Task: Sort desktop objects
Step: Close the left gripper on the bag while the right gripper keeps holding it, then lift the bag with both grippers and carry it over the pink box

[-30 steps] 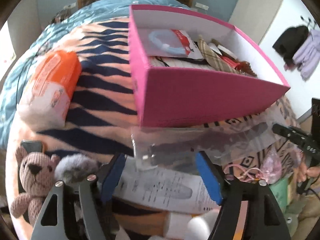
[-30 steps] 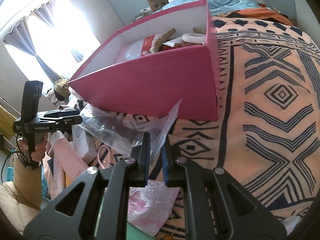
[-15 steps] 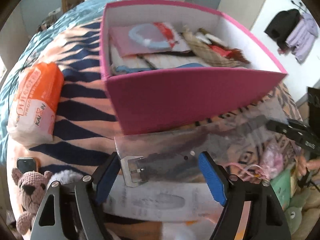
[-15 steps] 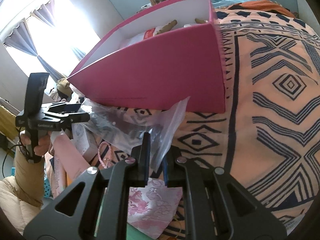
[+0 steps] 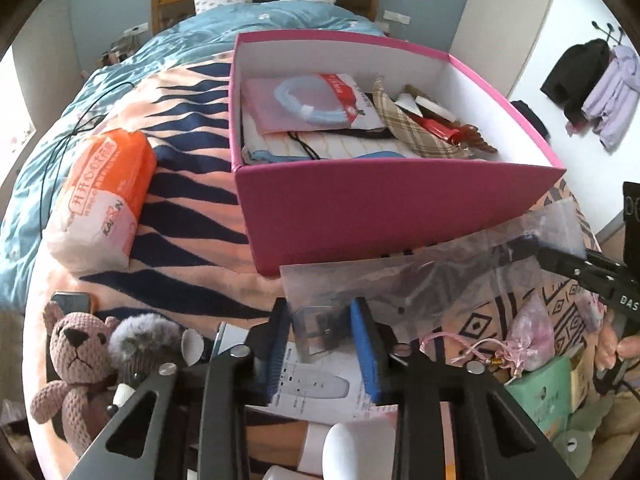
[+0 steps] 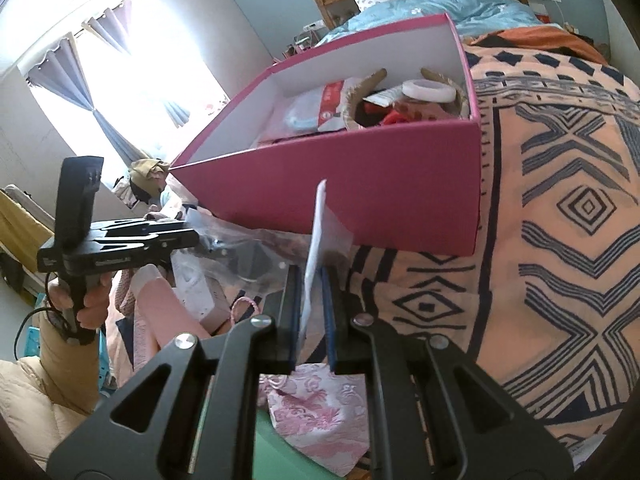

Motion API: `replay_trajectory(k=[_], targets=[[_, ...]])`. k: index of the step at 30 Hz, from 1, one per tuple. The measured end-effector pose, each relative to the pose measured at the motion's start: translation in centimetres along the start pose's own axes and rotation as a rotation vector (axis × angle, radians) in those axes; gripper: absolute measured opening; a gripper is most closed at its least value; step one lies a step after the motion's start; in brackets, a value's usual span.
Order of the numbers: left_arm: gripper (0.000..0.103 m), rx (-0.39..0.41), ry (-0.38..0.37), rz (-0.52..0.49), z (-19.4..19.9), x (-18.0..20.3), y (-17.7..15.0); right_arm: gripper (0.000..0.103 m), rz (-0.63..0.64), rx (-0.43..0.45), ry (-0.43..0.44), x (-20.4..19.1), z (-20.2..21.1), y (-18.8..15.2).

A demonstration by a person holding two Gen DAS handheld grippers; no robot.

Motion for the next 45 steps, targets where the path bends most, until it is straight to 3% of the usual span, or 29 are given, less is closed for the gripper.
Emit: replay_trajectory(k=[45], targets=[[0.027, 0.169, -0.047, 0.046, 8.2, 0.2, 1.4, 0.011, 0.199, 0.105, 0.031, -6.7, 5.0, 4.3]])
Point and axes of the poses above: each gripper's, at about its wrist camera, not at the fingertips, and z roughly against the way its jaws point, x to its right, y to its top, the point moved 3 cm from there along -z, roughly the way its jaws point, and after that the axes turned 7 degrees about y, right-handed, at the moved point
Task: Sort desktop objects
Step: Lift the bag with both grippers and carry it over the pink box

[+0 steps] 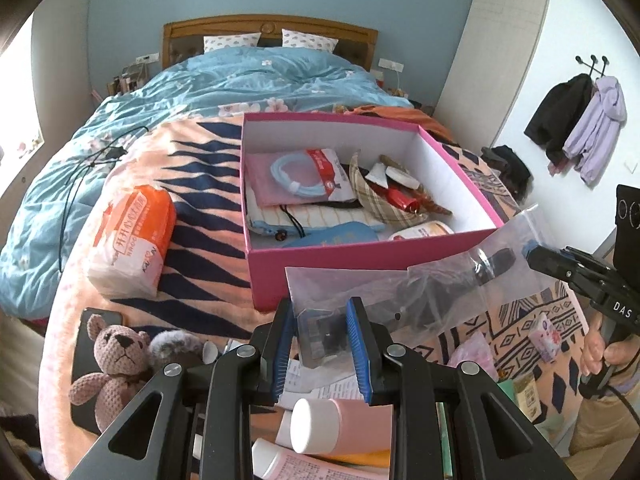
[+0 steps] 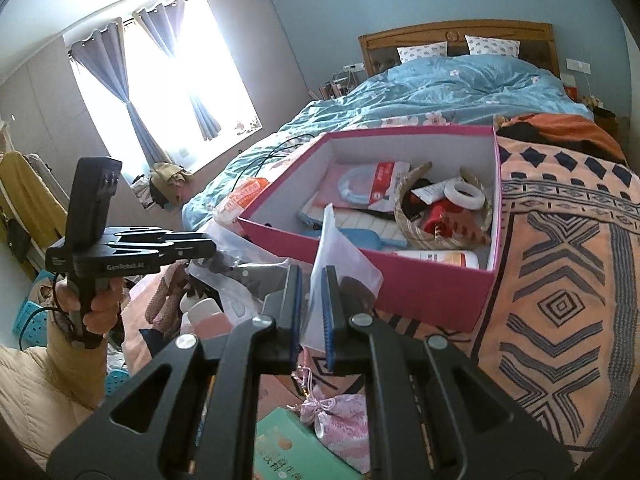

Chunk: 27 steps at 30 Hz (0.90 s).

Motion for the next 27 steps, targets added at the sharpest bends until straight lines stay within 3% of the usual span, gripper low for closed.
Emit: replay_trajectory(k=[27], targets=[[0.027, 0.053, 0.000, 0.016, 1.5, -0.2, 2.5, 0.011, 0.063, 0.021, 0.029, -1.0, 0.5, 3.2]])
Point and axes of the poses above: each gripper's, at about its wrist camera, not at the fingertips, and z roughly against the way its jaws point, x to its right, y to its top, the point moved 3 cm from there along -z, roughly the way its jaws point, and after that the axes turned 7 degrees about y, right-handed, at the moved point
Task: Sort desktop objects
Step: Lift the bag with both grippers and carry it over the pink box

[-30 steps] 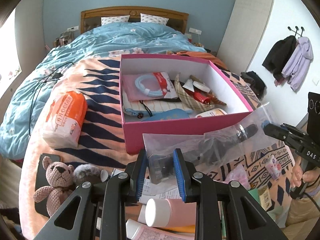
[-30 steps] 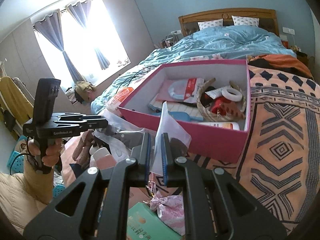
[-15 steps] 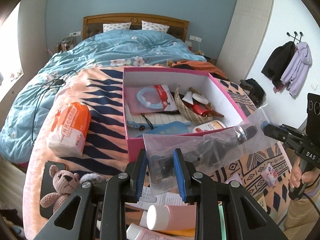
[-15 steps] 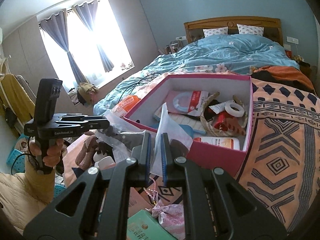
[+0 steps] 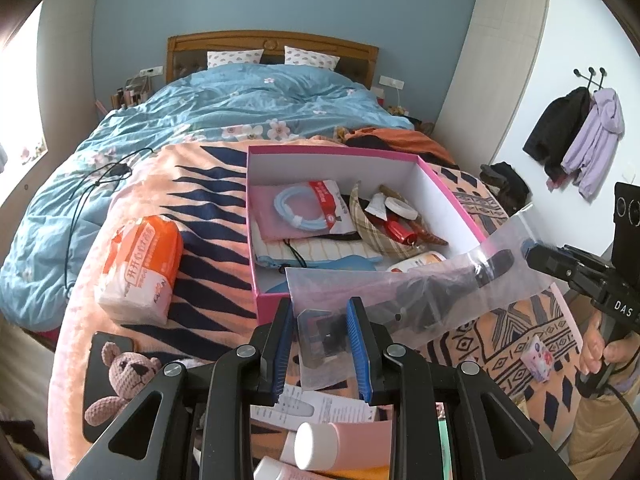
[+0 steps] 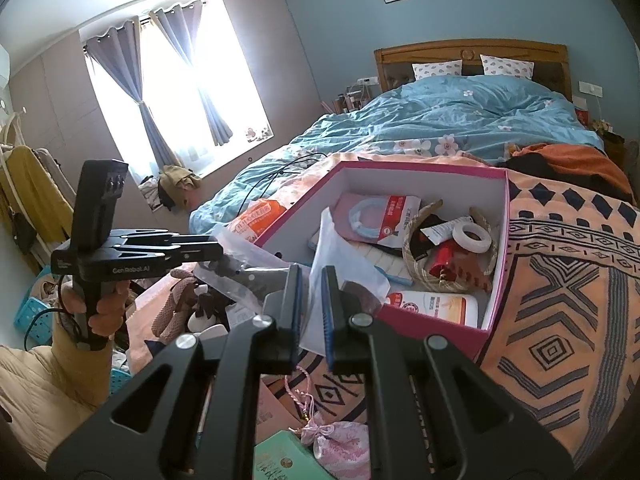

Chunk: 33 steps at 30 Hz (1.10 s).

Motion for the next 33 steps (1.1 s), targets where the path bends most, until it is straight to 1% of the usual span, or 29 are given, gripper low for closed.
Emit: replay_trajectory(k=[33], targets=[[0.027, 0.023, 0.003, 0.015, -0.6, -0.1, 2.3, 0.011, 0.001, 0.018, 0.006, 1.1, -0.8, 2.5]])
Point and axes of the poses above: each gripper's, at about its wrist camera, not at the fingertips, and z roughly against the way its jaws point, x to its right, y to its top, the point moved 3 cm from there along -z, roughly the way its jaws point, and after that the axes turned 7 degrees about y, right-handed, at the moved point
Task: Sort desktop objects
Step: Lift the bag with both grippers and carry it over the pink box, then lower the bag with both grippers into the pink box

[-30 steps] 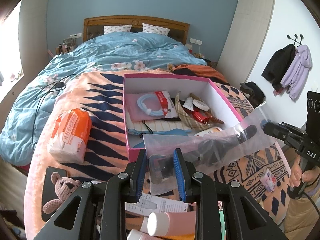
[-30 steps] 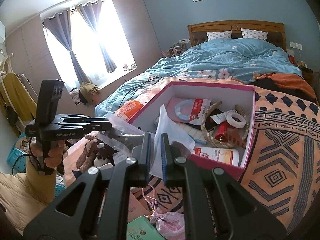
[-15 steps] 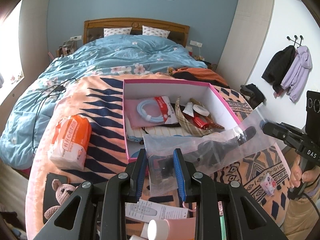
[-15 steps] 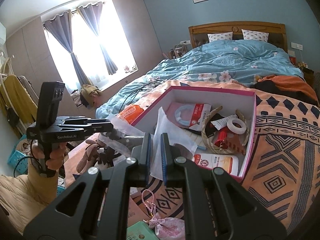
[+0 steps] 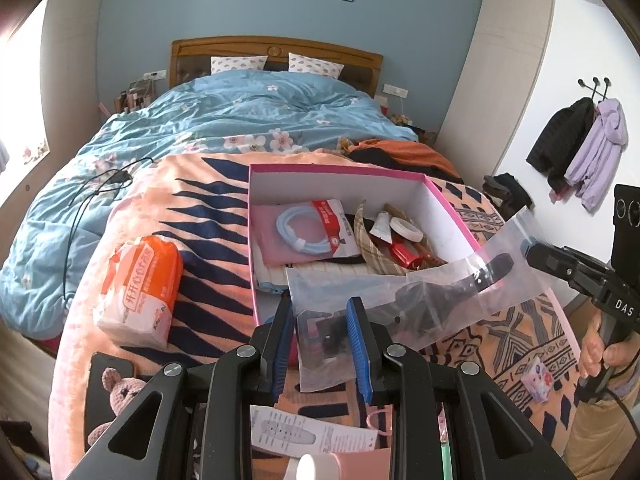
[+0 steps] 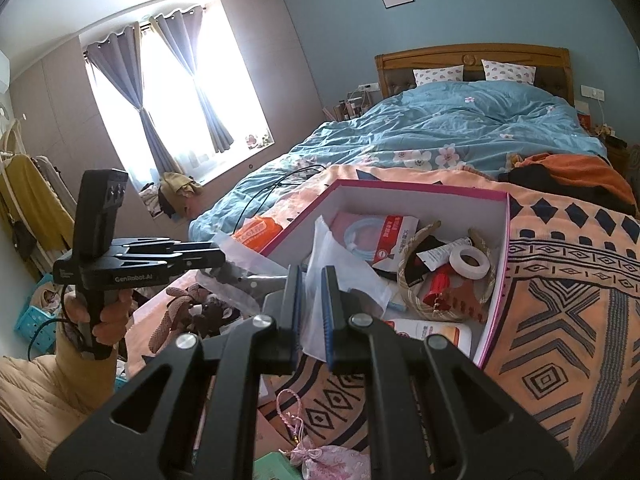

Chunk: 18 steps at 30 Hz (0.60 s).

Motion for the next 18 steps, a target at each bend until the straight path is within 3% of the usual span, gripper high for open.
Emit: replay_trajectory(k=[18], targets=[[0.027, -0.002, 0.005, 0.018, -1.3, 0.0, 1.0, 0.011, -0.007, -0.001, -0.009, 0.9, -0.8, 1.0]])
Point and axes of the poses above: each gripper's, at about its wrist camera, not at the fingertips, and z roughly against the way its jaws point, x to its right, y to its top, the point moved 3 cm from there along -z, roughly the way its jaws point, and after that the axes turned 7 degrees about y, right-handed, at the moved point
